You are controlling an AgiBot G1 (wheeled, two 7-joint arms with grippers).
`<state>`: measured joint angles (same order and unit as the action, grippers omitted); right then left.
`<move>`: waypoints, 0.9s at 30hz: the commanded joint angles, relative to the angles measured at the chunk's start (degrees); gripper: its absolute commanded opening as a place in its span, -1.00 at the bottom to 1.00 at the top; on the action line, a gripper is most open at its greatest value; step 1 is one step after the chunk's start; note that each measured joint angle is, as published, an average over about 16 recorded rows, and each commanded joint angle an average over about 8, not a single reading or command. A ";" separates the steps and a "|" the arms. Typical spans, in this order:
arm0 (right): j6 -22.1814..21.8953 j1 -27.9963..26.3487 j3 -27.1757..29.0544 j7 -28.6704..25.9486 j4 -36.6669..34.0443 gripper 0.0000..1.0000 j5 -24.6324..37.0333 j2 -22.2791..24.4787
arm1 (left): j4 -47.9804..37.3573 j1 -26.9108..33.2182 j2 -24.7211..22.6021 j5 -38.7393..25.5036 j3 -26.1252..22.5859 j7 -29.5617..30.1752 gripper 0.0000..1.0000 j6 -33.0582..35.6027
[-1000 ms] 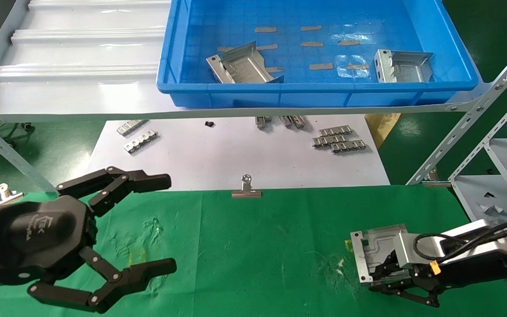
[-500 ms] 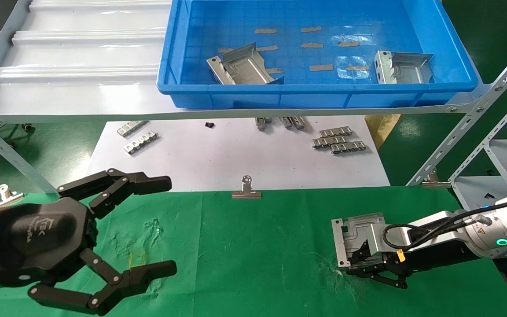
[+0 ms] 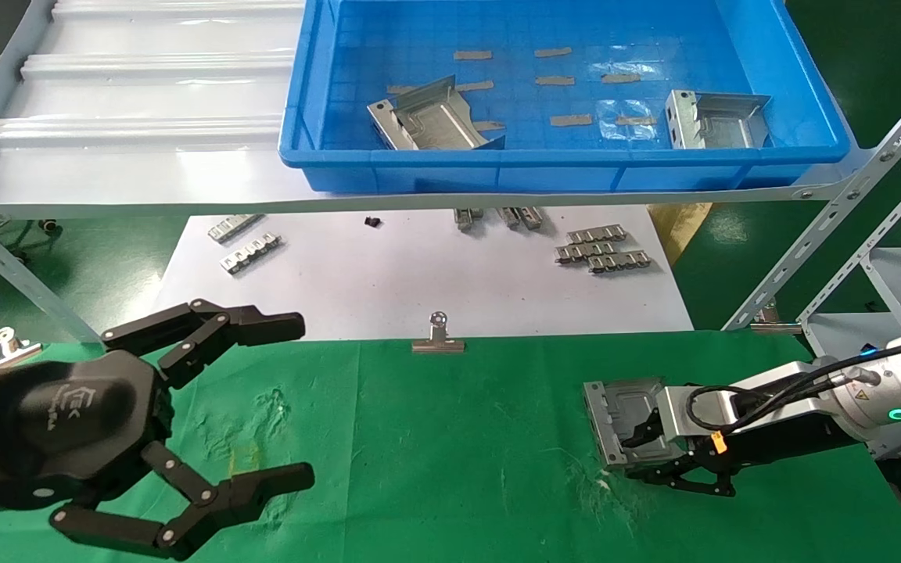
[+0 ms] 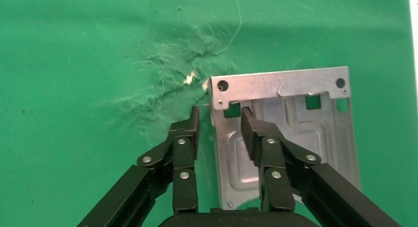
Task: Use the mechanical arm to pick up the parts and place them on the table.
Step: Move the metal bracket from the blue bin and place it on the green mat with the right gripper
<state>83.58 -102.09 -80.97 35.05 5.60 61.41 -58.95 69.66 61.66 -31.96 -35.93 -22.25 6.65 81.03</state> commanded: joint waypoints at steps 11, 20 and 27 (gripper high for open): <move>7.11 -3.03 4.57 -3.96 -1.98 1.00 -7.03 2.27 | 0.00 0.00 0.00 0.00 0.00 0.00 1.00 0.00; 8.47 -2.12 8.38 -7.84 -1.02 1.00 -13.22 4.22 | -0.01 -0.01 0.01 0.01 0.00 0.00 1.00 -0.02; 8.22 -1.78 8.23 -7.47 -0.44 1.00 -12.07 4.02 | -0.01 -0.01 0.01 0.01 0.00 0.00 1.00 -0.01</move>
<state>91.76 -103.22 -71.74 26.88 6.19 48.96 -54.54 69.65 61.65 -31.96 -35.92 -22.25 6.65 81.01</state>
